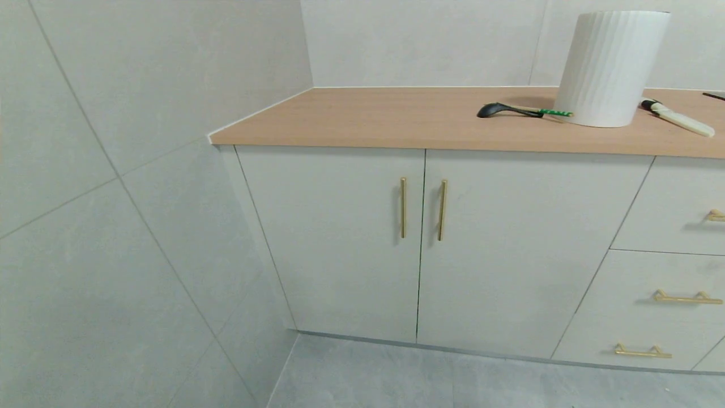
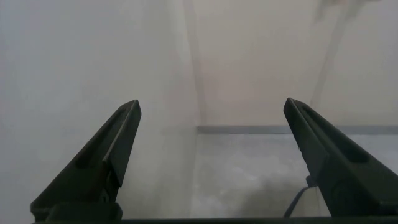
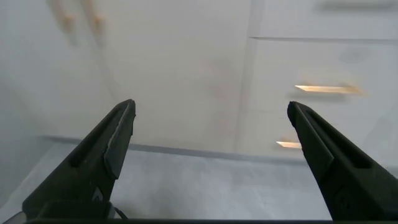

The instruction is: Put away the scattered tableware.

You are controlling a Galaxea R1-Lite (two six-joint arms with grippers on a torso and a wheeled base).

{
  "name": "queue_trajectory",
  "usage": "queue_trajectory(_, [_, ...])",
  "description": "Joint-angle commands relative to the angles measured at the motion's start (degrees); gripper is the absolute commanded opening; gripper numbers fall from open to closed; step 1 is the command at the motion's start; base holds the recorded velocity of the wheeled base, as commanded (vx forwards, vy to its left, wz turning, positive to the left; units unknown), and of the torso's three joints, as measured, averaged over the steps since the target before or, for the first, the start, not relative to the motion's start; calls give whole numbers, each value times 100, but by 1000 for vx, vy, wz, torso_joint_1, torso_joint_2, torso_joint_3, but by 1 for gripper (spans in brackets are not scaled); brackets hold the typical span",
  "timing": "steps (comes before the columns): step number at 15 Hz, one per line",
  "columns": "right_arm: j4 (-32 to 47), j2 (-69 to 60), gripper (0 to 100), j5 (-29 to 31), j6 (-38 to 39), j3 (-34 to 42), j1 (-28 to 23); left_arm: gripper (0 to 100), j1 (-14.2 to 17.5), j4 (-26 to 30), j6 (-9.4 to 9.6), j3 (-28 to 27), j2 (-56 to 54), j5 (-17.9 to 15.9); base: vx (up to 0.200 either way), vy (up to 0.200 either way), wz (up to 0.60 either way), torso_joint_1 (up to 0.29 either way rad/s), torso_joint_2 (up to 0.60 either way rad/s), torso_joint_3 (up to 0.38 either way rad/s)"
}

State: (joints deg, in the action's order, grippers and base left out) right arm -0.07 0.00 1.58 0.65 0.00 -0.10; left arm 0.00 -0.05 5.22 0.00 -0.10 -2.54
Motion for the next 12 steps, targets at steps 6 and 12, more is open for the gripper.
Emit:
queue_trajectory(6, [-1, 0, 100, 0, -12, 0, 1, 100, 0, 22, -311, 0, 10, 298, 0, 0, 0, 0, 0, 0])
queue_trajectory(12, [-1, 9, 100, 0, -21, 0, 1, 100, 0, 22, -320, 0, 10, 306, 67, -100, 0, 4, 1, 1])
